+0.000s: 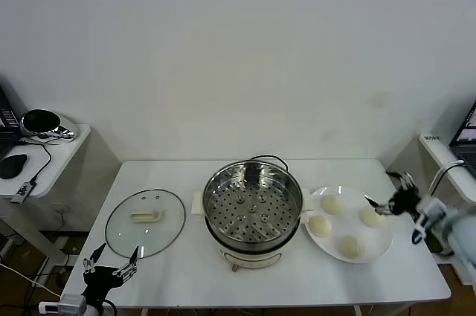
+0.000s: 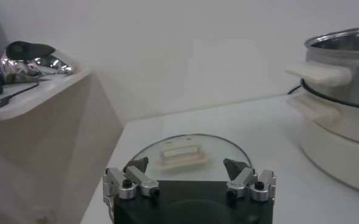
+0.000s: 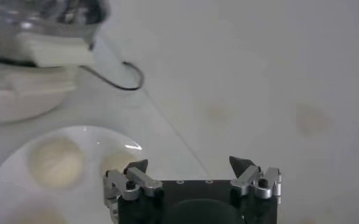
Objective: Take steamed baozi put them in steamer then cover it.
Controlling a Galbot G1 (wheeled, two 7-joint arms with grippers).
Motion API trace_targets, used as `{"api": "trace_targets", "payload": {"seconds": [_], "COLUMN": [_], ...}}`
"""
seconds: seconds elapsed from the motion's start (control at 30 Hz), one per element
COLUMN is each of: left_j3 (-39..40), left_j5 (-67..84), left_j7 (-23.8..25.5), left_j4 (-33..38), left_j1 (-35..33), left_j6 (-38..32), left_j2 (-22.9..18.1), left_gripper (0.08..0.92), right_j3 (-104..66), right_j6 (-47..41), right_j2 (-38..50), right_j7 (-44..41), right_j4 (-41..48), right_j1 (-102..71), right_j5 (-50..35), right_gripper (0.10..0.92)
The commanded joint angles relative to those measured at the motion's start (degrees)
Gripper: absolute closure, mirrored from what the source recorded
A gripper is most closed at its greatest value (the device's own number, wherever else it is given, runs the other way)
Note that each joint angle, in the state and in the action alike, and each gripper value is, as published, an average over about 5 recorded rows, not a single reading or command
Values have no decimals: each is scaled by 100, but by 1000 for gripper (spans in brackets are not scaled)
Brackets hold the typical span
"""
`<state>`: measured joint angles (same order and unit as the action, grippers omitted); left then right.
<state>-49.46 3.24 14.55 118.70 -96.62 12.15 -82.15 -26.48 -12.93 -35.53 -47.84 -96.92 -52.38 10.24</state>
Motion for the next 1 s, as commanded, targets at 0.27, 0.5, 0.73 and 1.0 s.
{"api": "trace_targets", "payload": {"seconds": [0.27, 0.5, 0.73, 1.0], "left_j3": [-91, -145, -121, -116], "left_j5": [38, 40, 2, -77], "left_j7": [-10, -26, -40, -49], "left_j4": [632, 735, 728, 680], "left_j1": [-359, -491, -537, -582], "left_j6": [15, 12, 14, 3], "left_j2": [-296, -442, -564, -634], "left_gripper": [177, 177, 177, 177], "right_j3": [4913, 5153, 5010, 4907], "right_j6": [1375, 1892, 2102, 2302], "right_j2": [-310, -904, -1340, -1692], "right_j7": [-2333, -2294, -2194, -2094], "right_j4": [2655, 3439, 3969, 4427], "right_j1": [4716, 4802, 4673, 4571], "right_j5": [1466, 1878, 2023, 2190], "right_gripper": [203, 203, 203, 203]}}
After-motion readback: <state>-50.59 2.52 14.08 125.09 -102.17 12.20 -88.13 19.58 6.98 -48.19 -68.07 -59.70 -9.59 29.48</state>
